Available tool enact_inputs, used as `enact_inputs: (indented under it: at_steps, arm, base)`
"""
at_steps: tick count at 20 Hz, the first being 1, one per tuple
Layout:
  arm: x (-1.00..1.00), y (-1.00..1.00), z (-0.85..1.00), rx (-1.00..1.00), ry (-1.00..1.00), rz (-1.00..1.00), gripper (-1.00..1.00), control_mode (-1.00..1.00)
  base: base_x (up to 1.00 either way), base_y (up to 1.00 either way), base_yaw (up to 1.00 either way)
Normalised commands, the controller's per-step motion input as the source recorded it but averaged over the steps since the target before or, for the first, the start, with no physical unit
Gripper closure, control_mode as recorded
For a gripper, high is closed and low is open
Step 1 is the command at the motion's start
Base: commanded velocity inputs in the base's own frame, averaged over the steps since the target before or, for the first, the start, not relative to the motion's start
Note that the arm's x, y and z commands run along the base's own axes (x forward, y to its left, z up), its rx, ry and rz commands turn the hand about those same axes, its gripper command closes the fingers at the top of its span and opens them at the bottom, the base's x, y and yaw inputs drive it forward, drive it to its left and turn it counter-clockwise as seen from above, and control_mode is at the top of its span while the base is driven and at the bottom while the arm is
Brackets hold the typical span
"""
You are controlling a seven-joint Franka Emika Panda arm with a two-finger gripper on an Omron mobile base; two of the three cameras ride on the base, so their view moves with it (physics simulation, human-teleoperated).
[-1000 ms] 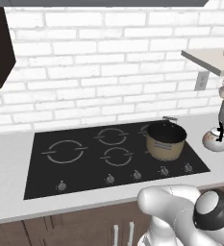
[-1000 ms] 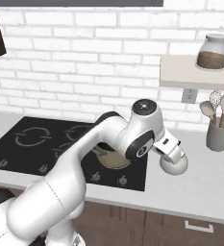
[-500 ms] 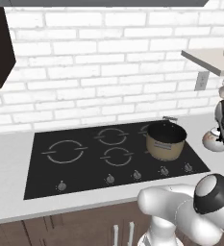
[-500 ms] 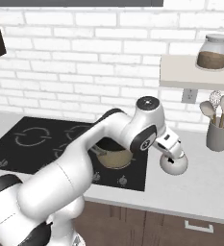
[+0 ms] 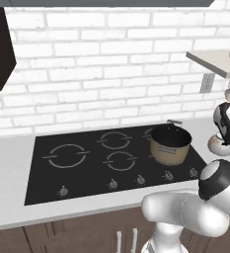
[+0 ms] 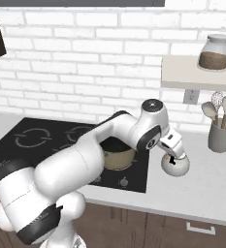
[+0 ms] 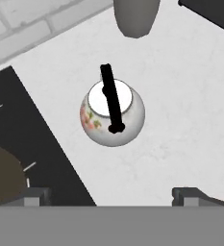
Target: Pick the kettle from the counter and place it on a stove burner. Then turn the burner on.
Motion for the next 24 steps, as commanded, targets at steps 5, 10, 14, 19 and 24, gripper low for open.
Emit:
enact_inputs:
  at_steps: [5,10,14,19,24]
  arm:
    - [0.27,-0.46,-0.29,0.00,0.00,0.01,-1.00,-1.00]
    - [0.12,-0.40,-0.10,0.00,0.00,0.06,-1.00,-1.00]
    - [0.16,-0.21,-0.17,0.00,-0.01,0.08,-1.00,-1.00]
    - [0.34,-0.01,-0.14,0.00,0.00,0.01,-1.00,-1.00]
    - [0.38,0.00,-0.22,0.00,0.05,0.00,-1.00,-1.00]
  base:
    - [0.00,0.00,0.00]
    - [0.00,0.00,0.00]
    - [0.00,0.00,0.00]
    - [0.00,0.00,0.00]
    - [0.00,0.00,0.00]
